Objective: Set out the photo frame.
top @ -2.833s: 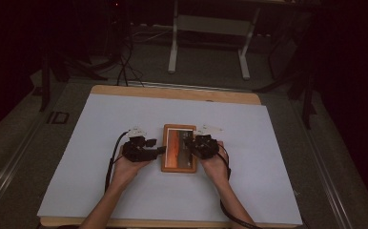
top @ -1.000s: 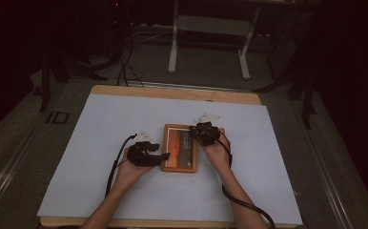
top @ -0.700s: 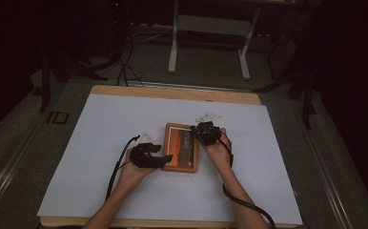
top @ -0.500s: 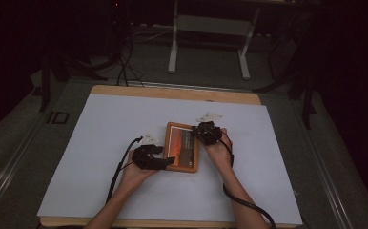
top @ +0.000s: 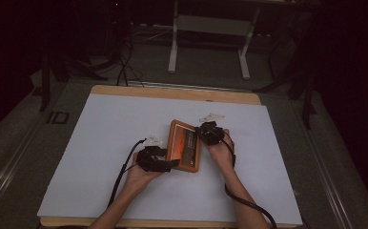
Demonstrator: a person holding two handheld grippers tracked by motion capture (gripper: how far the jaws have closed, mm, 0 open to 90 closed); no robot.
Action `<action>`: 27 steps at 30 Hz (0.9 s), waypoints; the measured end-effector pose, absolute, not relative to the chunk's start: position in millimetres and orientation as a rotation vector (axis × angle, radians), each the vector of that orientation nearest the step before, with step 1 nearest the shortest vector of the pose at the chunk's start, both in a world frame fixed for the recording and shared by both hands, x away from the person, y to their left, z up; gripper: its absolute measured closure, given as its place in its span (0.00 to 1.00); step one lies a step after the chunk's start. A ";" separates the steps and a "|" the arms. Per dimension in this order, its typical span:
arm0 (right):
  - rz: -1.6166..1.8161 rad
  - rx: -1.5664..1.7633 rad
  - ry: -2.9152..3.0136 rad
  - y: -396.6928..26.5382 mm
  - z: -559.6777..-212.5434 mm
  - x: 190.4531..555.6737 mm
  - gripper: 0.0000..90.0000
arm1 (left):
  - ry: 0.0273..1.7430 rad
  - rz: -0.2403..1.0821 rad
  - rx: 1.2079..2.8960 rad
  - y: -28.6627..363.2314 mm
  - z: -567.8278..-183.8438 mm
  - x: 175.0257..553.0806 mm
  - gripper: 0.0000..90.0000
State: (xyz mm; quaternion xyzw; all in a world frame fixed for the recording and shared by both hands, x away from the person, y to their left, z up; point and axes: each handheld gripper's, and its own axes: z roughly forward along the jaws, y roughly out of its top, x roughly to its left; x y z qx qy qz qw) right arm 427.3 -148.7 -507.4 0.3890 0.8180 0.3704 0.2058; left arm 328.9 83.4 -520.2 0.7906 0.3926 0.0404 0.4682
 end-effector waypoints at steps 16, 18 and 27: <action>1.009 1.116 2.290 -153.8 -516.8 429.7 1.00 | 1.000 0.073 1.905 64.8 -513.8 329.8 0.39; 1.010 1.116 2.292 -154.1 -516.7 429.9 1.00 | 1.021 0.066 1.891 65.2 -513.5 331.1 0.41; 1.008 1.112 2.297 -154.4 -516.6 430.7 1.00 | 1.075 -0.006 1.857 66.8 -513.3 337.5 0.50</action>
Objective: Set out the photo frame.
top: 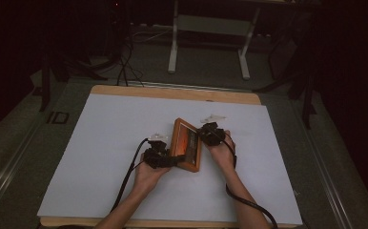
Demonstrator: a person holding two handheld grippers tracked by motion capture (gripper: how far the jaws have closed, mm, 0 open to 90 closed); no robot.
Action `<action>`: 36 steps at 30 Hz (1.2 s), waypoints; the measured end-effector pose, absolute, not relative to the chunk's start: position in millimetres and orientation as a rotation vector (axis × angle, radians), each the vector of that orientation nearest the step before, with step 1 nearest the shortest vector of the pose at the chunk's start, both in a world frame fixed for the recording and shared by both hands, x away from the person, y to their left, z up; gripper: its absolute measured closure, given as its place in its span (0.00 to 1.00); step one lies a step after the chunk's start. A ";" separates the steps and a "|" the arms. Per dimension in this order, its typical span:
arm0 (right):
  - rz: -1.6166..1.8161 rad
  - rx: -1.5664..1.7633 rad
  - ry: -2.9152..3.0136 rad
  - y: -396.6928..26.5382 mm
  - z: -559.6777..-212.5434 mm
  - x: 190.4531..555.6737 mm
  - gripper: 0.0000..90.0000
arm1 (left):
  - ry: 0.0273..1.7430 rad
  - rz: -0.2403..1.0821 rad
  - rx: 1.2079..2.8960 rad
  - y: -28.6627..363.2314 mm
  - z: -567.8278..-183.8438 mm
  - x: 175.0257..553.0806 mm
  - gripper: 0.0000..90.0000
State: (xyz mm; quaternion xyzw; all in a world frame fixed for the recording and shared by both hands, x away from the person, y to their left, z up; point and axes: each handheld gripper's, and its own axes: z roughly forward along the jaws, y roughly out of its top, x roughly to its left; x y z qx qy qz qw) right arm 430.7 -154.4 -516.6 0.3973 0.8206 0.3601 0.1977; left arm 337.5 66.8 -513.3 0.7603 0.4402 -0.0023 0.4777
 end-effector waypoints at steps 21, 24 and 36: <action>1.027 1.053 2.289 -181.5 -499.6 420.6 0.93 | 1.079 -0.018 1.877 57.8 -503.3 342.4 0.59; 1.040 1.052 2.285 -186.3 -497.5 418.6 0.92 | 1.084 -0.036 1.864 56.5 -502.7 344.0 0.62; 1.103 1.054 2.216 -212.0 -479.7 403.3 0.88 | 1.064 0.019 1.871 39.7 -493.1 343.5 0.70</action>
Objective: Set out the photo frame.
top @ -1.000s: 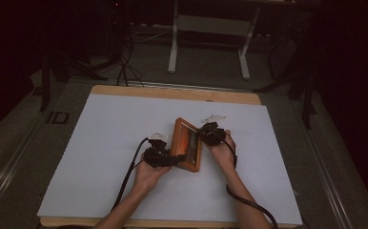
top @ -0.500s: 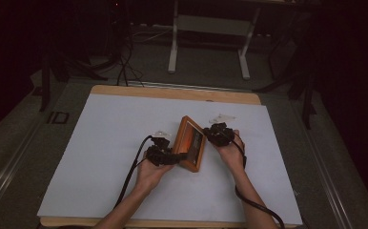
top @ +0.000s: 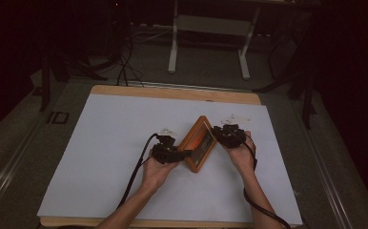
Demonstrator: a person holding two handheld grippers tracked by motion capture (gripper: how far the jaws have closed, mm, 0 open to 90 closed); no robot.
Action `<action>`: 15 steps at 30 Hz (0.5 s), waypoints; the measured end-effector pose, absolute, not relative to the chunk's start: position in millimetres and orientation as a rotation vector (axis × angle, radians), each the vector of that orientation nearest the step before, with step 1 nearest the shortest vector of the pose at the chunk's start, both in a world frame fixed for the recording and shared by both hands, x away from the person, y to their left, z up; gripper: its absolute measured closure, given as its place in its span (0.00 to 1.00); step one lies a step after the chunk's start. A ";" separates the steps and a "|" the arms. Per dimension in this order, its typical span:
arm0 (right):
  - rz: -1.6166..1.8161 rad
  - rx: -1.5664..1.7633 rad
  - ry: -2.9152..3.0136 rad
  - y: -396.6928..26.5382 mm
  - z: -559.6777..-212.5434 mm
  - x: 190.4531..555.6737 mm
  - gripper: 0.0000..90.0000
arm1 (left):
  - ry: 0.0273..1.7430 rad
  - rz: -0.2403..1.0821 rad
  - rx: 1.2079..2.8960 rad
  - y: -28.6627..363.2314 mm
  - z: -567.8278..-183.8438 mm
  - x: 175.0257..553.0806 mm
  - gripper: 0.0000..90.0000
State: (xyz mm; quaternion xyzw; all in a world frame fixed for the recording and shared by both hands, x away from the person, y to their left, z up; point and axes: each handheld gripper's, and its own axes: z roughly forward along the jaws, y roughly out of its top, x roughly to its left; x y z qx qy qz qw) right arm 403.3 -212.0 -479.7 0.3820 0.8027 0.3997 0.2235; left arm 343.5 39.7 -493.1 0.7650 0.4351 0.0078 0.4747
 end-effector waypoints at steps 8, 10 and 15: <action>1.135 1.055 2.165 -228.6 -469.3 393.3 0.88 | 1.030 0.045 1.878 29.3 -487.1 340.9 0.75; 1.143 1.054 2.151 -232.3 -466.5 390.3 0.88 | 1.012 0.066 1.893 26.0 -485.1 339.2 0.76; 1.169 1.044 2.114 -240.9 -457.7 381.8 0.88 | 0.988 0.075 1.903 25.2 -484.1 338.9 0.76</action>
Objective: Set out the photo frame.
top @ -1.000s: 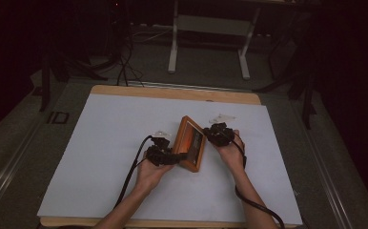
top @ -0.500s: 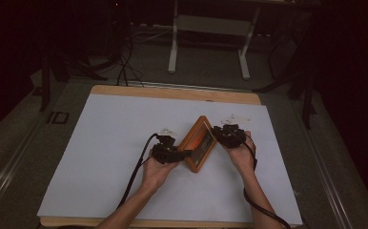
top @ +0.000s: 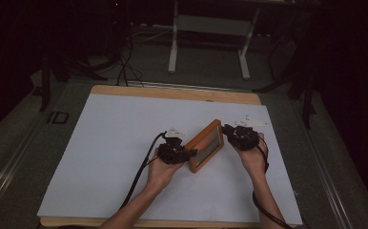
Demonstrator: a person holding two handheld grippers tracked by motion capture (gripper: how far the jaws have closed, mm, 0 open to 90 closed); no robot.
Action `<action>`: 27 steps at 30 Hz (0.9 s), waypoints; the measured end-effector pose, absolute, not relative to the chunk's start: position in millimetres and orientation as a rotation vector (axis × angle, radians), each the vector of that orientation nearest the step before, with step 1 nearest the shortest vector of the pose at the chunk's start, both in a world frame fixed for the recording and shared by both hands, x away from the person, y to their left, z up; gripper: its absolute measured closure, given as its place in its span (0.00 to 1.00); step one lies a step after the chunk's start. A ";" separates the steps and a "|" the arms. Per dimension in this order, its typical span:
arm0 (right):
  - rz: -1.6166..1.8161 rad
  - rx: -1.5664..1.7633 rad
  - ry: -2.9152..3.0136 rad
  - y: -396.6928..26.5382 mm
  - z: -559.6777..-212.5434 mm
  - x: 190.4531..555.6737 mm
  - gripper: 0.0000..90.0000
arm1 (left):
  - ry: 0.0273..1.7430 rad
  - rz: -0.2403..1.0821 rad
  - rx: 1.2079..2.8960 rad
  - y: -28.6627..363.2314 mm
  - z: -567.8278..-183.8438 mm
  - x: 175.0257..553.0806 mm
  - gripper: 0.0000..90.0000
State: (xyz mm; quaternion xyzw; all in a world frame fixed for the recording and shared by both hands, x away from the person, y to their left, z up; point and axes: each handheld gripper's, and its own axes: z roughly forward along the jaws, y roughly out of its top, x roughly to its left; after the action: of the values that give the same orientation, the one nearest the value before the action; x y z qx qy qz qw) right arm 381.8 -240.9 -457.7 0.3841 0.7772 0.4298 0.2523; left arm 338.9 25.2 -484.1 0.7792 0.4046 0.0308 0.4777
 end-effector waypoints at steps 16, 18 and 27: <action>1.186 1.031 2.090 -245.1 -446.5 379.4 0.85 | 0.887 0.127 1.961 28.1 -476.4 339.4 0.77; 1.188 1.024 2.089 -242.4 -446.1 379.7 0.83 | 0.877 0.132 1.964 28.7 -475.4 339.6 0.77; 1.197 1.010 2.096 -235.5 -445.0 381.8 0.81 | 0.848 0.141 1.963 32.9 -470.9 341.0 0.77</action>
State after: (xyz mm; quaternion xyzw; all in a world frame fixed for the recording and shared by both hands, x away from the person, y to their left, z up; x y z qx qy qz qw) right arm 381.8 -235.5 -445.0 0.3726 0.7737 0.4419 0.2595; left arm 341.0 32.9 -470.9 0.8043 0.3473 0.0576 0.4788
